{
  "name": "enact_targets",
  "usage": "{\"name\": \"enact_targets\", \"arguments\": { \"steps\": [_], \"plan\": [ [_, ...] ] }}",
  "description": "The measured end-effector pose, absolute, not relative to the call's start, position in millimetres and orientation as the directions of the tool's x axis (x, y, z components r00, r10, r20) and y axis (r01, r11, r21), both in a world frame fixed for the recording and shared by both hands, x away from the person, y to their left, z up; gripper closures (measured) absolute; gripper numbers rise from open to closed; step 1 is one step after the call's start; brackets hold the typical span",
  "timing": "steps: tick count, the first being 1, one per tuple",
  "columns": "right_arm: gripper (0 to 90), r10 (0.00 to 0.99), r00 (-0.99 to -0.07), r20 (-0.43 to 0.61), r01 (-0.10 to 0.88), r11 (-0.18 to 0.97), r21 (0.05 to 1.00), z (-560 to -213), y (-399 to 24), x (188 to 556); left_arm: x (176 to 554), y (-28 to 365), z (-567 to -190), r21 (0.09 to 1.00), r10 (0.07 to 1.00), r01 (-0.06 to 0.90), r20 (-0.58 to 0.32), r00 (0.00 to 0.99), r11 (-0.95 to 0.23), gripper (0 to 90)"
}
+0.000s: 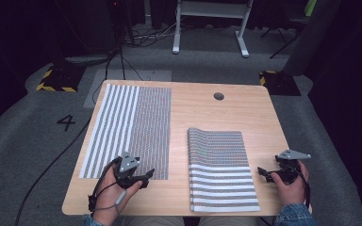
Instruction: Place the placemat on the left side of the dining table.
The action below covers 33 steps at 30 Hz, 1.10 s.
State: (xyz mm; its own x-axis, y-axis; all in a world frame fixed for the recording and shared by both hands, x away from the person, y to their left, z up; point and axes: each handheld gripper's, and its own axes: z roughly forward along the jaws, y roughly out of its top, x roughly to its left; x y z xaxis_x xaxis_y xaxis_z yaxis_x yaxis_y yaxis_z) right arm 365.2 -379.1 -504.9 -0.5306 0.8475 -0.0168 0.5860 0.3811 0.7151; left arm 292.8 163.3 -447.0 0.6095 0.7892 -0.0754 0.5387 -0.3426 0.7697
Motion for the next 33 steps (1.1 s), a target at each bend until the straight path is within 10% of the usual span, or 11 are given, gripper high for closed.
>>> {"name": "enact_targets", "arguments": {
  "steps": [33],
  "plan": [
    [0.5, 0.848, -0.531, -0.016, 0.586, 0.38, 0.715, -504.9, -379.1, 365.3, 266.1, 63.6, -497.4, 0.735, 0.48, 0.414, -0.138, 0.867, -0.537, 30.5]
  ]
}}
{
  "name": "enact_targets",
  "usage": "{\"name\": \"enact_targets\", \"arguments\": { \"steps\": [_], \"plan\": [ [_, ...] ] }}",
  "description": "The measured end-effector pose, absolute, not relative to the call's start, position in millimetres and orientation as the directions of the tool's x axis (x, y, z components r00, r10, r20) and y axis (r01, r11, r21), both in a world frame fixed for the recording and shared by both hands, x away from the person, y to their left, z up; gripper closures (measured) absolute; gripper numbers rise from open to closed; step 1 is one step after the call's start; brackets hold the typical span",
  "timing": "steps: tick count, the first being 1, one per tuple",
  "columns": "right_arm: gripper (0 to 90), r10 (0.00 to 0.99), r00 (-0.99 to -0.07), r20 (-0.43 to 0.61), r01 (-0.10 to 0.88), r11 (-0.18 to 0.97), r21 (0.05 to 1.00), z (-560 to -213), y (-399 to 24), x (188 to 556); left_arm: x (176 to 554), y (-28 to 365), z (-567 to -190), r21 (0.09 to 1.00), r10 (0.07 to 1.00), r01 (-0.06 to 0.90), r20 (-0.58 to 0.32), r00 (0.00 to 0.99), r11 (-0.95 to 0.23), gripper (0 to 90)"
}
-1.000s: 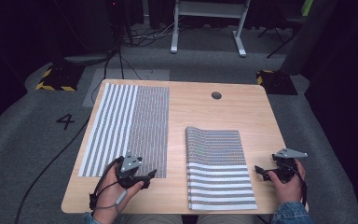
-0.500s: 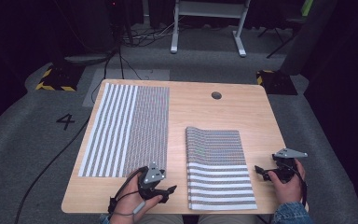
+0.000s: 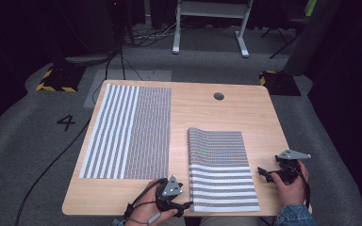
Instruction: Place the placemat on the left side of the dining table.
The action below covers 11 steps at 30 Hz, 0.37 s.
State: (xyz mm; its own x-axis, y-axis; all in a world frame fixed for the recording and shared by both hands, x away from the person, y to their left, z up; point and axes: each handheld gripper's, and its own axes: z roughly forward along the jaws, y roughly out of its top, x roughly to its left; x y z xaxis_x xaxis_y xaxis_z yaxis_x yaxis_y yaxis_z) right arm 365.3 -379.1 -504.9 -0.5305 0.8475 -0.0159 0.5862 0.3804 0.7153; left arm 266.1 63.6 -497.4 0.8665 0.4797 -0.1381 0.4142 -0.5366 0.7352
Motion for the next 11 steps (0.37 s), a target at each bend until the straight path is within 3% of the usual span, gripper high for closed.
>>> {"name": "enact_targets", "arguments": {
  "steps": [11],
  "plan": [
    [0.5, 0.847, -0.531, -0.018, 0.586, 0.382, 0.715, -504.9, -379.3, 365.3, 266.1, 63.0, -503.9, 0.732, 0.477, 0.416, -0.142, 0.867, -0.539, 29.1]
  ]
}}
